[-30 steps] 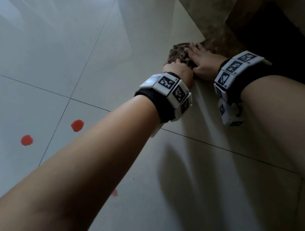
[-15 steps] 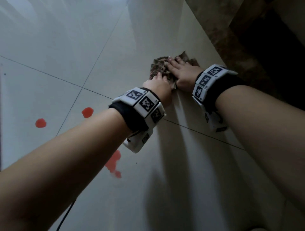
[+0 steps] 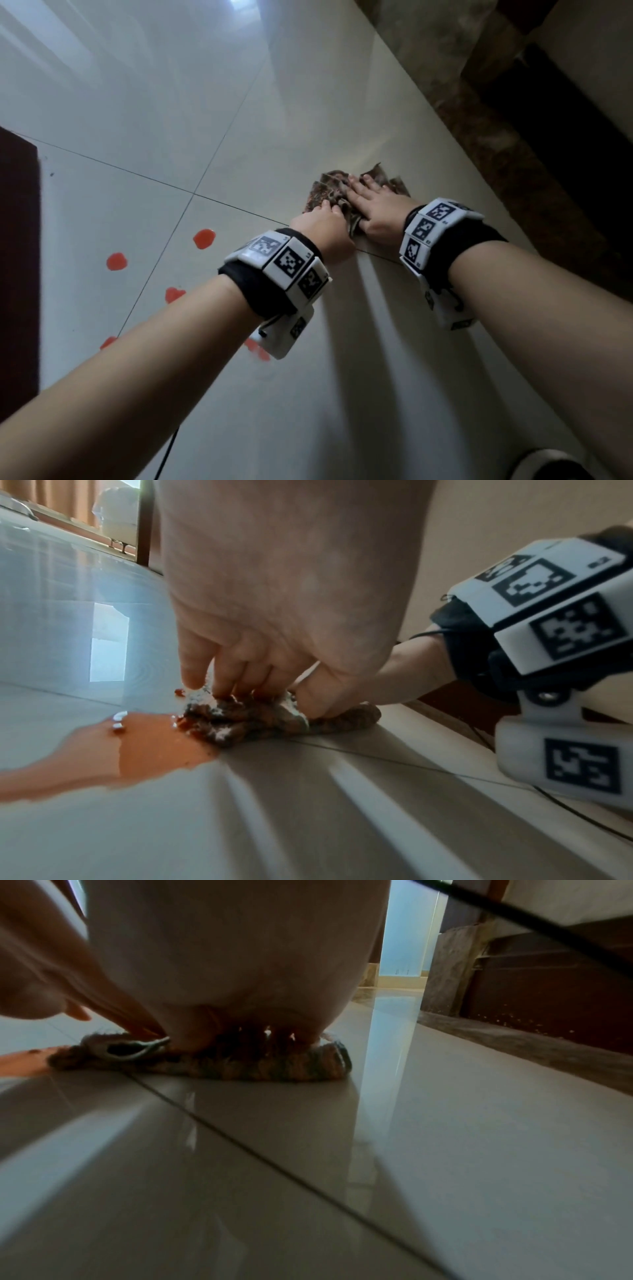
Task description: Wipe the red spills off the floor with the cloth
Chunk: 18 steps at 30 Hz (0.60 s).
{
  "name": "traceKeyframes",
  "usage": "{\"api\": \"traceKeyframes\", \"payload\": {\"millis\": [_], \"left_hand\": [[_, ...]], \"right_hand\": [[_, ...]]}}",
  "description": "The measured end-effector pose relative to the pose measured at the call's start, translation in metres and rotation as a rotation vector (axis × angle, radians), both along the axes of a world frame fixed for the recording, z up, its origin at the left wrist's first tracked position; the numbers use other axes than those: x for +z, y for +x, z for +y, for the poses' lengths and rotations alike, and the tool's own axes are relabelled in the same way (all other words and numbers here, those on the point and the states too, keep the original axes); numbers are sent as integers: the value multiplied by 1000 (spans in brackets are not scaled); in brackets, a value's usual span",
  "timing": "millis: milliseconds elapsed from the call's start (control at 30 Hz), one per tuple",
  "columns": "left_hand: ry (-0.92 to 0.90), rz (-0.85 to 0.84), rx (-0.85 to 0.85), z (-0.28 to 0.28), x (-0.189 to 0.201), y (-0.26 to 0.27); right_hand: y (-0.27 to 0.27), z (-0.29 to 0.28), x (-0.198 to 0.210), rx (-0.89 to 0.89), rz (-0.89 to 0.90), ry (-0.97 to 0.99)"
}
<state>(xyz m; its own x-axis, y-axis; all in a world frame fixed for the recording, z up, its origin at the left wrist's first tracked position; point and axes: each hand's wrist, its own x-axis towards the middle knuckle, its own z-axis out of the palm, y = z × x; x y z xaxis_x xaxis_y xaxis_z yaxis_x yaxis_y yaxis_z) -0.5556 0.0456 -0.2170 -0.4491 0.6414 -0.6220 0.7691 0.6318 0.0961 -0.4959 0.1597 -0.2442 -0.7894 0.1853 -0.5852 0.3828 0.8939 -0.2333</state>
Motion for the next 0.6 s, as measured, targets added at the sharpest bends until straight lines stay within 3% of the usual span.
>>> {"api": "traceKeyframes", "payload": {"millis": [600], "left_hand": [[-130, -29, -156, -38, 20, 41]], "right_hand": [[46, -47, 0, -137, -17, -48]]}}
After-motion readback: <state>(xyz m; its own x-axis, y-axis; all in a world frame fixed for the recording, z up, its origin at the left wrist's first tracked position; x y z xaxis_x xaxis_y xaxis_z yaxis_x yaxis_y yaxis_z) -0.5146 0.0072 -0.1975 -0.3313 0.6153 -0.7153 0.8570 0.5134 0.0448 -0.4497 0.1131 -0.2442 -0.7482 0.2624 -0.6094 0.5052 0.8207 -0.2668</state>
